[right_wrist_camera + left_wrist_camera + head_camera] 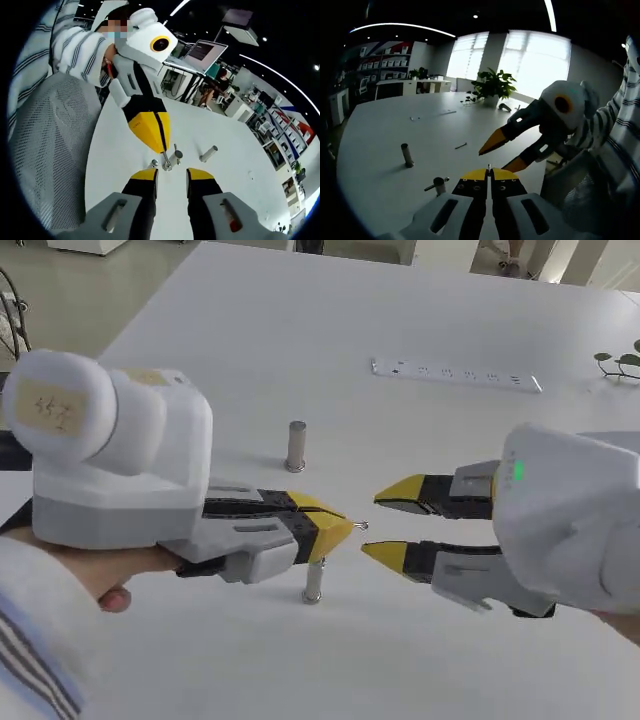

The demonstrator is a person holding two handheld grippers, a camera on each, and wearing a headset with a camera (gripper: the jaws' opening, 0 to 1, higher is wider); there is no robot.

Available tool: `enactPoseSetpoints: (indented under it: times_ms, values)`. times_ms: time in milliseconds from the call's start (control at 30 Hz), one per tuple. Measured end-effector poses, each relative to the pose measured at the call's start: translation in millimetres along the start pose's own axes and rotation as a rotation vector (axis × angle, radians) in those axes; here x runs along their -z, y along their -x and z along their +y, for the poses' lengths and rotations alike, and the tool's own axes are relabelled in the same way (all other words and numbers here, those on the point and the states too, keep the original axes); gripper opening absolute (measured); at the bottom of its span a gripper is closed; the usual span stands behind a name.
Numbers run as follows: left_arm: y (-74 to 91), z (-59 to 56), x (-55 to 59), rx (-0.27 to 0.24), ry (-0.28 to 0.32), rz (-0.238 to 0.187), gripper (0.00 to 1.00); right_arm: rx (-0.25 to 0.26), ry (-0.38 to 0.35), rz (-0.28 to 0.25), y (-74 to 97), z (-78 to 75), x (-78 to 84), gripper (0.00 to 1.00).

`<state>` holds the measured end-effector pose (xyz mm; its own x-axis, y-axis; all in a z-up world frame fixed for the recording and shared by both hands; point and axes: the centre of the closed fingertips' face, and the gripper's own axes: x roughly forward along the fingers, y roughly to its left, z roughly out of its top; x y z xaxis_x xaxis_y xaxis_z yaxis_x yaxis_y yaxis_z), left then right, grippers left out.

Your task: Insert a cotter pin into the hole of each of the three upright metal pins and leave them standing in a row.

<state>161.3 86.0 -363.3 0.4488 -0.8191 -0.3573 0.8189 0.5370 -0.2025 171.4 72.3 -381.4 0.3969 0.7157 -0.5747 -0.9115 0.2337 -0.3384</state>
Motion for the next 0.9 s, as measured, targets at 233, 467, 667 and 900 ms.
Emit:
enactPoseSetpoints:
  times_ms: [233,467,667,900]
  values:
    - [2.1,-8.1,-6.2,0.041,-0.124,-0.027,0.0,-0.074,-0.194,-0.032,-0.1,4.4,3.2,0.17]
    - [4.4,-16.3,-8.5,0.086,-0.243,-0.028,0.0,-0.13,-0.264,-0.079,2.0,12.5,-3.7,0.14]
    - [4.3,-19.3,-7.6,0.116,-0.309,-0.016,0.0,-0.164,-0.285,-0.095,2.6,20.3,-8.0,0.07]
    - [3.5,-15.7,-0.8,0.128,-0.363,0.035,0.0,-0.166,-0.297,-0.101,2.6,24.5,-9.5,0.05]
